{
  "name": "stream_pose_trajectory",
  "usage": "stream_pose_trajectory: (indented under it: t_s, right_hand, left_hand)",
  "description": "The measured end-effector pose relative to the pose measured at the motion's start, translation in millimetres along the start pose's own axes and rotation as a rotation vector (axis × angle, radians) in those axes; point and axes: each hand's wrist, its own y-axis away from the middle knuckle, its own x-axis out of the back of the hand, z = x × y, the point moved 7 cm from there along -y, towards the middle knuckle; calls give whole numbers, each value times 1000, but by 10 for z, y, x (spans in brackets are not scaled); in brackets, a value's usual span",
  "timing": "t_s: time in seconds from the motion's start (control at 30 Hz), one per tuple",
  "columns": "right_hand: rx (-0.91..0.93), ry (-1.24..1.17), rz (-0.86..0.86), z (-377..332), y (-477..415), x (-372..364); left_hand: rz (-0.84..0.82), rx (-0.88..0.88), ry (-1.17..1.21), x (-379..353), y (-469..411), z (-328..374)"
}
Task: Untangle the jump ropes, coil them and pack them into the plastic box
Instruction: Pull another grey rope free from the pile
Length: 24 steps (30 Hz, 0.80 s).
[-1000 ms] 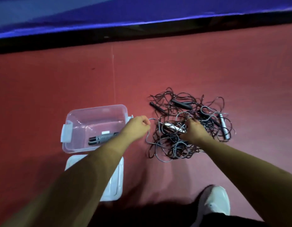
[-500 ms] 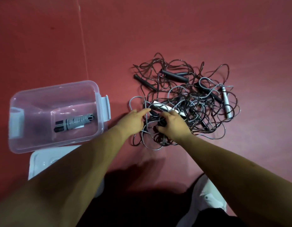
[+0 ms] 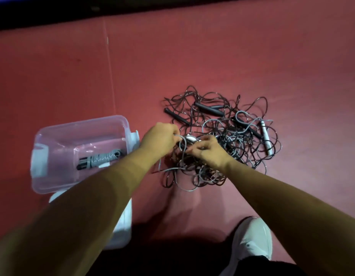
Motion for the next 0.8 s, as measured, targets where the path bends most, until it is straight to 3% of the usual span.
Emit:
stream_pose_trajectory:
  t_s: [0.1, 0.2, 0.57, 0.7, 0.8]
  right_hand:
    - [71, -91, -99, -412, 371, 144]
    - [113, -108, -49, -735, 740, 408]
    - [416, -116, 31, -1869, 2276, 1096]
    - [462, 24, 183, -2035, 2730, 1375]
    - [518, -71, 373, -2316, 3047, 1749]
  left_hand:
    - [97, 27, 195, 614, 213, 188]
    - [162, -21, 342, 1204, 542, 529]
    - [402, -281, 388, 2973, 2111, 1797]
    - [522, -305, 369, 3388, 2542, 1973]
    - [635, -280, 283, 3543, 2760, 1966]
